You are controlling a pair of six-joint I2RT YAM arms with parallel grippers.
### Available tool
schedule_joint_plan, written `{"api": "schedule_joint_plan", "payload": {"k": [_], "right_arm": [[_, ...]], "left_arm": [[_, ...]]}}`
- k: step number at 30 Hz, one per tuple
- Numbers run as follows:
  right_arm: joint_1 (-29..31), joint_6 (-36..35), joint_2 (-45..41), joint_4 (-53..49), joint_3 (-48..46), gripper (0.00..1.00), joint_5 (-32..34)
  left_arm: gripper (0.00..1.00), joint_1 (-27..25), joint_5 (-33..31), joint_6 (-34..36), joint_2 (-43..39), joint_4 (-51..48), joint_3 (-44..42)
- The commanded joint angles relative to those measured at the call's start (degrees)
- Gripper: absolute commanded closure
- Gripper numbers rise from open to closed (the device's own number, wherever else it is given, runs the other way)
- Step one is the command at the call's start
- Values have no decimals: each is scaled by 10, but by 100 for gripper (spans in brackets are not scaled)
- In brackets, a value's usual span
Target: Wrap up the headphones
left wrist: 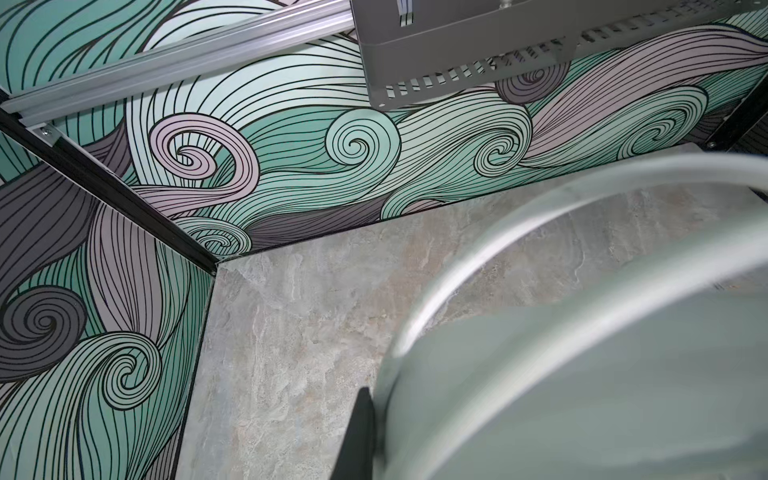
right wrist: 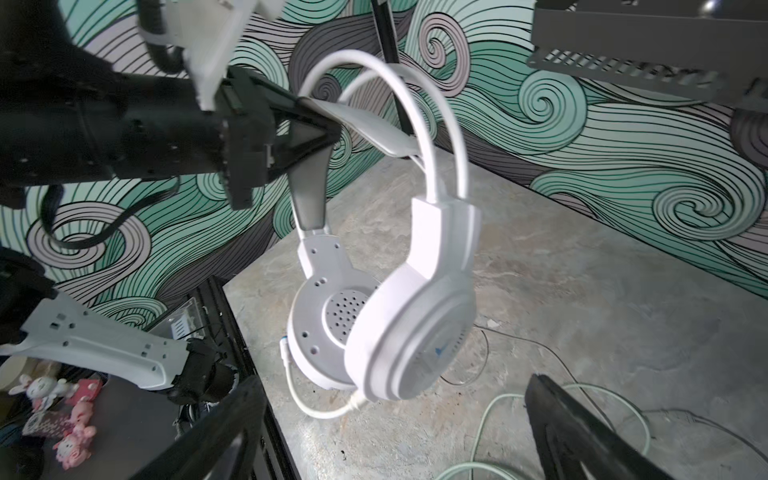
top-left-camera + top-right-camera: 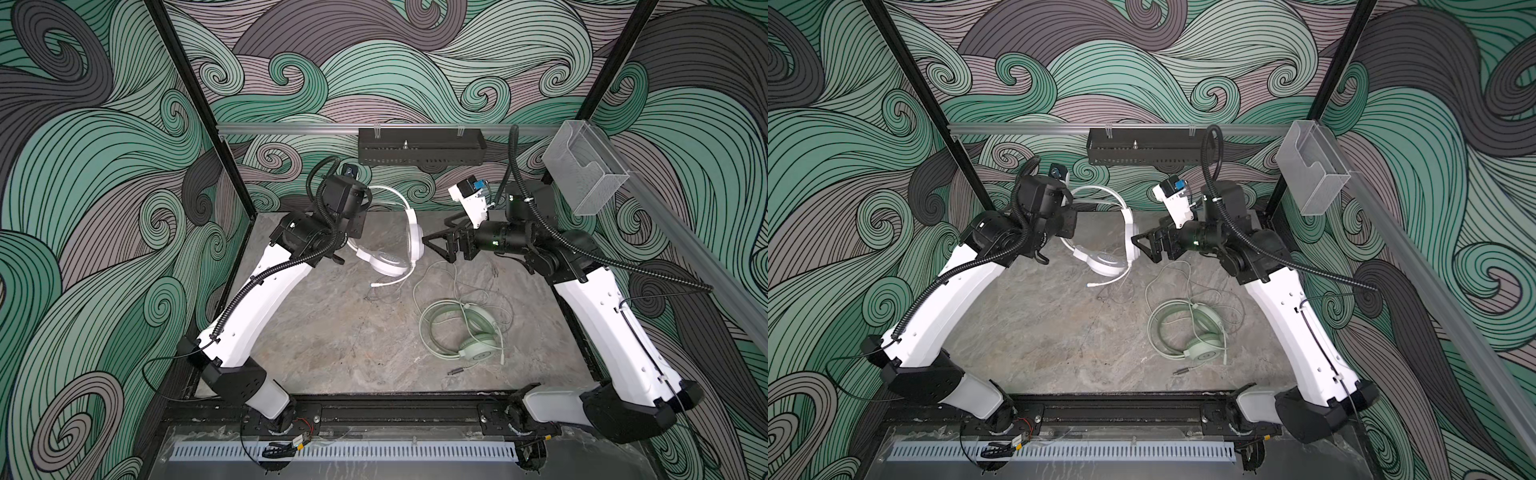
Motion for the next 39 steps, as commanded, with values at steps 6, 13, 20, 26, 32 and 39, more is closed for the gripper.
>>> {"api": "schedule_joint_plan", "payload": {"k": [6, 13, 20, 26, 32, 39], "right_arm": [[-5, -14, -13, 2, -42, 1, 67], [-7, 1, -23, 2, -77, 1, 75], [-1, 12, -22, -3, -80, 1, 80], [4, 13, -30, -3, -91, 1, 87], [4, 10, -28, -4, -87, 1, 92], [4, 10, -23, -4, -82, 1, 95]], "left_arm": [[100, 28, 21, -249, -87, -47, -213], [100, 140, 104, -360, -166, 41, -457], [100, 192, 153, -444, -96, 113, -548], [100, 223, 243, -485, -16, 151, -593], [100, 225, 242, -495, -13, 173, -644], [39, 229, 244, -440, 0, 166, -626]]}}
